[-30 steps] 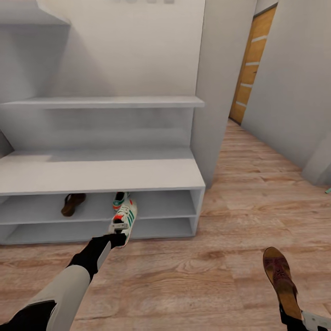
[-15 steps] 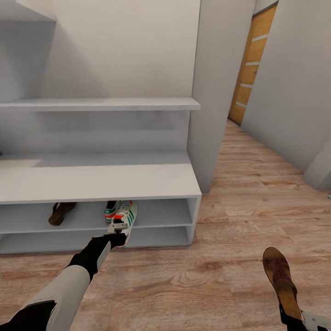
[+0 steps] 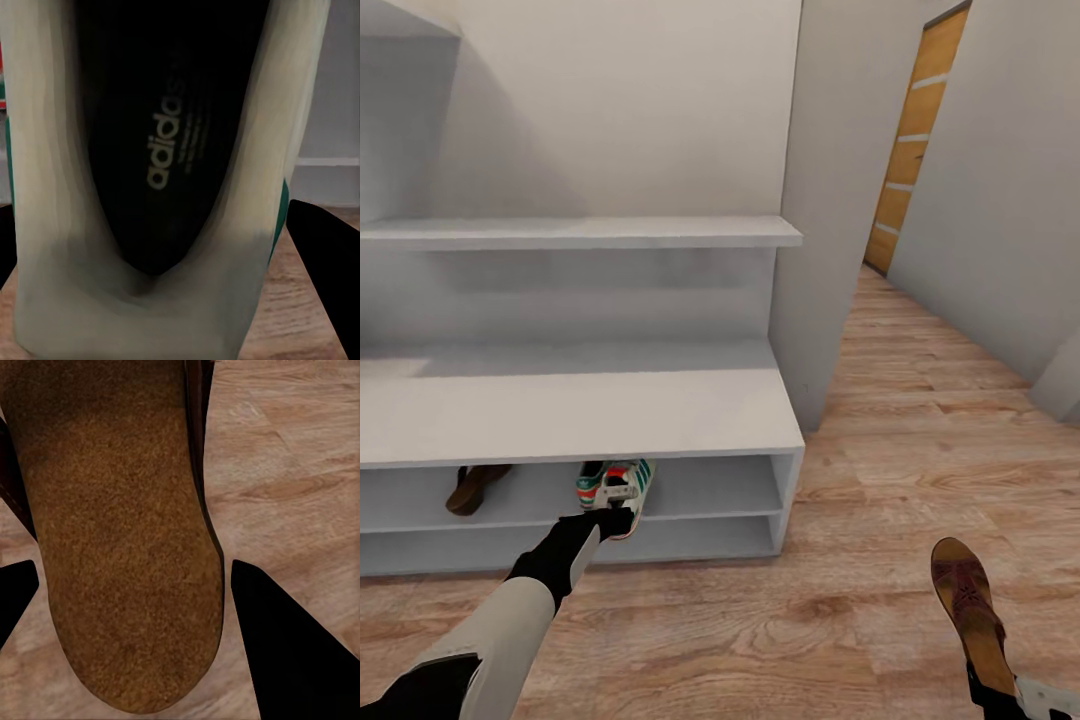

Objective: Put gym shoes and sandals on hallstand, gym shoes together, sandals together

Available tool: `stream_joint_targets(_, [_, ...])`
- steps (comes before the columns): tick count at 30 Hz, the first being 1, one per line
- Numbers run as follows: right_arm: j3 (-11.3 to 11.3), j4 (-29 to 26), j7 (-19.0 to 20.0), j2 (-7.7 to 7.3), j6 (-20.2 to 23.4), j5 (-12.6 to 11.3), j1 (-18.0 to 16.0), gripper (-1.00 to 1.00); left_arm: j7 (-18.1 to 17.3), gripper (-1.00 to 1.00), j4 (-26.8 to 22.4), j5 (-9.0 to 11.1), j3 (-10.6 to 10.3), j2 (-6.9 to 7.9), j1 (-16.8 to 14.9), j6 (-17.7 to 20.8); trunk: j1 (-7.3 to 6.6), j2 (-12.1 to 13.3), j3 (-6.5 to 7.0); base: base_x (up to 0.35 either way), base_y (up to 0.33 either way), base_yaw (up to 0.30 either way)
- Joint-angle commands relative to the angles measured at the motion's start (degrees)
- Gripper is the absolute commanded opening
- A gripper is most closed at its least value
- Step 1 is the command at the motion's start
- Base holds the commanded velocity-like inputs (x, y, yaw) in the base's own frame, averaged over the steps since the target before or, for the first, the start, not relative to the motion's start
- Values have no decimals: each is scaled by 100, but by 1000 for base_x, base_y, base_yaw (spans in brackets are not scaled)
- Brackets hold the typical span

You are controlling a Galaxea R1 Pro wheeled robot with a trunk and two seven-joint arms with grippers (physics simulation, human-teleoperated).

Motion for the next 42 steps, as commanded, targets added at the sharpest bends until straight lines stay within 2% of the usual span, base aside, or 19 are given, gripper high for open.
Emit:
stream_joint_targets(1, [-48,4,57,3,-22,25,-7,-100,-27,-100,-12,-55,43,-3,0,31,0,-2,-5,42,0,0])
stream_joint_targets(9, [-52,-2,49,11,-15,25,-7,-100,-33,-100,-12,-56,37,-13,2,31,0,-2,-8,12,0,0])
stream_joint_targets(27, [-57,-4,51,11,-13,23,-7,-100,-33,-100,-3,-55,45,-1,2,31,395,-724,-466,0,0,0])
stream_joint_targets(38, [-57,-4,53,11,-13,23,-7,-100,-33,-100,-4,-61,37,3,2,25,395,-724,-470,2,0,0])
stream_joint_targets(42, [-57,-4,55,11,-13,25,-7,-100,-32,-100,-8,-64,39,10,2,23,395,-724,-470,223,0,0])
